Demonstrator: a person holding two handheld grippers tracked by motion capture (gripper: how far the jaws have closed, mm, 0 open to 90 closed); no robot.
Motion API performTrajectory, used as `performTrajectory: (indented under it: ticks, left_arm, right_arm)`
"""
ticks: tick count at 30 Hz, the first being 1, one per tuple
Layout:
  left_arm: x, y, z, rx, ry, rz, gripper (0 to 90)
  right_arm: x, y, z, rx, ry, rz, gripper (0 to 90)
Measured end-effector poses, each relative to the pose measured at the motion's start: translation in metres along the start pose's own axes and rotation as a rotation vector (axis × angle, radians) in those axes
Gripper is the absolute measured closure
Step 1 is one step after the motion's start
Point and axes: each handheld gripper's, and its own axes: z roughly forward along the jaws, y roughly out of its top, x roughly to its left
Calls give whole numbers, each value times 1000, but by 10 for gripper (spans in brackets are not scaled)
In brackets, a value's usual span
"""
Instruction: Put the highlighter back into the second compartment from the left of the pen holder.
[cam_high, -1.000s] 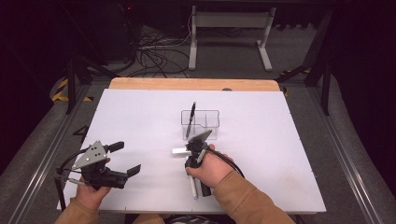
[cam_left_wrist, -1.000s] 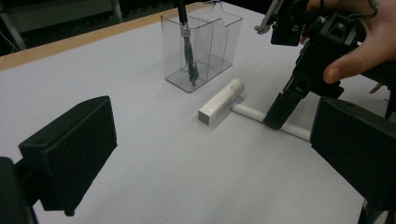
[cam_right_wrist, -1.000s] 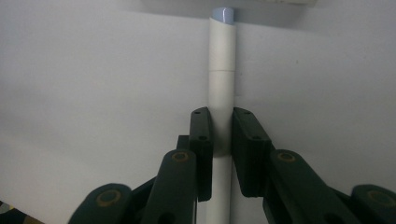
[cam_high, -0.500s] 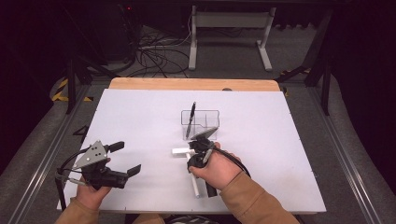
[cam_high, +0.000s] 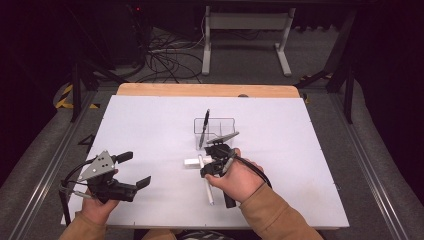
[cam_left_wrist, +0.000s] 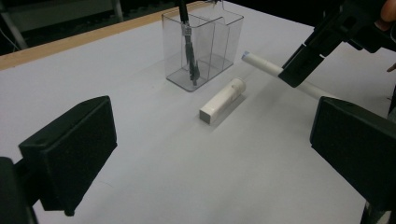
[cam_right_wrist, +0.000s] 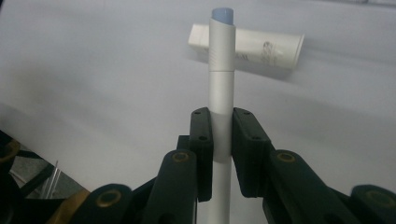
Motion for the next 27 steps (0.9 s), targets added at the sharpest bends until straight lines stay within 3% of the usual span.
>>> performTrajectory:
  ticks: [4,11,16,27]
  left_arm:
    - [0,0,0,-3,1,-2,13]
    - [0,0,0,1,4,1,13]
    - [0,0,0,-1,4,0,13]
    - [-1,0,1,-1,1,-6,13]
  right_arm:
    - [-4,1,-7,-68,11,-30,795]
    - [-12,0,-15,-168,72,-86,795]
    - [-17,2,-20,-245,74,-135,795]
    - [-25,4,-37,-418,130,-218,795]
